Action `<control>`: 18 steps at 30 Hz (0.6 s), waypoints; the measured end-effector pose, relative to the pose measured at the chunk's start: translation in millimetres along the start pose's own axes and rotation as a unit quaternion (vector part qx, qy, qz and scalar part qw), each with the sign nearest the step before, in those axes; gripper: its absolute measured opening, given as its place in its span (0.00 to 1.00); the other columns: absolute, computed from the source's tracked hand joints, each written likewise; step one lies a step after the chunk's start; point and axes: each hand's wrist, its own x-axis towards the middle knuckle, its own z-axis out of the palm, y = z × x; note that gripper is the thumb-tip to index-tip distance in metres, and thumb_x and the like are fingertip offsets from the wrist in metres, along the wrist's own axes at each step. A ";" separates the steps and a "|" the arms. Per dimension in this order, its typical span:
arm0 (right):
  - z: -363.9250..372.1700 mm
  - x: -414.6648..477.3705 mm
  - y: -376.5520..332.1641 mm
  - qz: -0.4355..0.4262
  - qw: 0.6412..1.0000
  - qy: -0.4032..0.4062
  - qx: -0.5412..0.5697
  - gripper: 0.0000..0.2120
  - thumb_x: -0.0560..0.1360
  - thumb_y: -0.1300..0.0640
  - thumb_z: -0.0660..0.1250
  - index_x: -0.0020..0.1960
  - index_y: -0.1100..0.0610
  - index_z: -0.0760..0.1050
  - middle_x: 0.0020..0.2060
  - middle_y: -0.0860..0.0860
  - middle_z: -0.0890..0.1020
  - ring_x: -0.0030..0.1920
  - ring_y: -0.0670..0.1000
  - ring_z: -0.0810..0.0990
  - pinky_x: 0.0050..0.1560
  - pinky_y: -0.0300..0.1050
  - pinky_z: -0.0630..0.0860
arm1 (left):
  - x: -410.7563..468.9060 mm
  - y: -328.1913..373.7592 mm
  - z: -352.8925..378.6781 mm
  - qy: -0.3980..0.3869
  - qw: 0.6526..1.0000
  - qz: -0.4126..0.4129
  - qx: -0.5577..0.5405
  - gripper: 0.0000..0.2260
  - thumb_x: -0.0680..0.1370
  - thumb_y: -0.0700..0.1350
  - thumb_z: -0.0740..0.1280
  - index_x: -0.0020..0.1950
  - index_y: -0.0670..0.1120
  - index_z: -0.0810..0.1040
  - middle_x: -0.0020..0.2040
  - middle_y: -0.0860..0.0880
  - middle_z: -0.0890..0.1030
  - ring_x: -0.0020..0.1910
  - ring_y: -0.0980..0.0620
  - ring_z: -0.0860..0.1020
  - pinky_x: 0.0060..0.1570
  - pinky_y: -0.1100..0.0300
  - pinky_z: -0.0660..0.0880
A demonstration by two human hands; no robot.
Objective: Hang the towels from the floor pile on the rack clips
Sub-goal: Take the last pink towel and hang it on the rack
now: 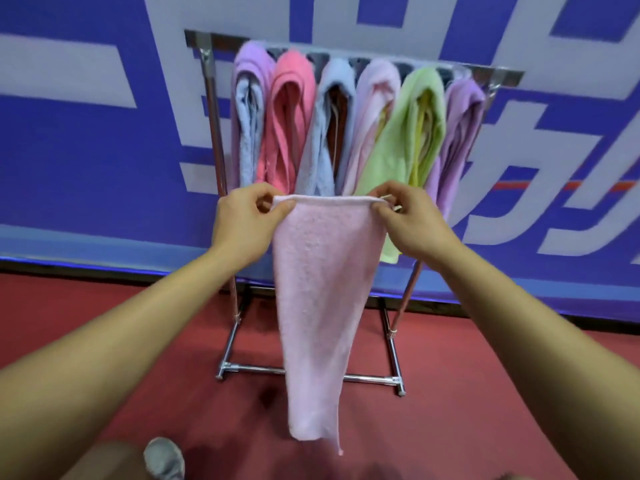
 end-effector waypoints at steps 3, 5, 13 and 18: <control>-28.8 3.8 -21.1 0.000 1.000 -0.004 -0.021 0.09 0.78 0.60 0.63 0.53 0.53 0.81 0.39 0.50 0.81 0.38 0.50 0.79 0.43 0.45 0.78 | 11.3 24.0 -8.2 -0.005 1.000 -0.003 -0.024 0.06 0.75 0.52 0.74 0.45 0.51 0.84 0.37 0.52 0.84 0.36 0.55 0.79 0.42 0.58 0.76; -38.9 4.3 -26.1 0.000 1.000 -0.011 -0.021 0.08 0.79 0.59 0.63 0.52 0.54 0.81 0.40 0.51 0.83 0.42 0.54 0.82 0.49 0.54 0.81 | 16.5 38.8 -11.4 0.002 0.999 -0.010 -0.035 0.05 0.75 0.50 0.74 0.44 0.50 0.84 0.36 0.53 0.82 0.35 0.56 0.77 0.40 0.60 0.74; -47.7 12.5 -40.1 0.068 0.995 -0.027 0.072 0.07 0.82 0.58 0.64 0.52 0.60 0.80 0.39 0.54 0.79 0.39 0.50 0.78 0.38 0.47 0.83 | 23.8 58.2 -17.1 0.005 0.999 -0.028 -0.044 0.09 0.75 0.52 0.74 0.39 0.50 0.82 0.35 0.53 0.82 0.36 0.54 0.79 0.42 0.55 0.77; -47.3 12.7 -44.6 0.120 0.983 -0.025 0.133 0.09 0.82 0.58 0.65 0.53 0.64 0.80 0.41 0.54 0.79 0.36 0.48 0.77 0.31 0.37 0.80 | 23.9 67.8 -19.6 -0.007 0.998 -0.047 -0.038 0.10 0.76 0.51 0.73 0.37 0.50 0.82 0.35 0.49 0.82 0.36 0.51 0.78 0.41 0.56 0.76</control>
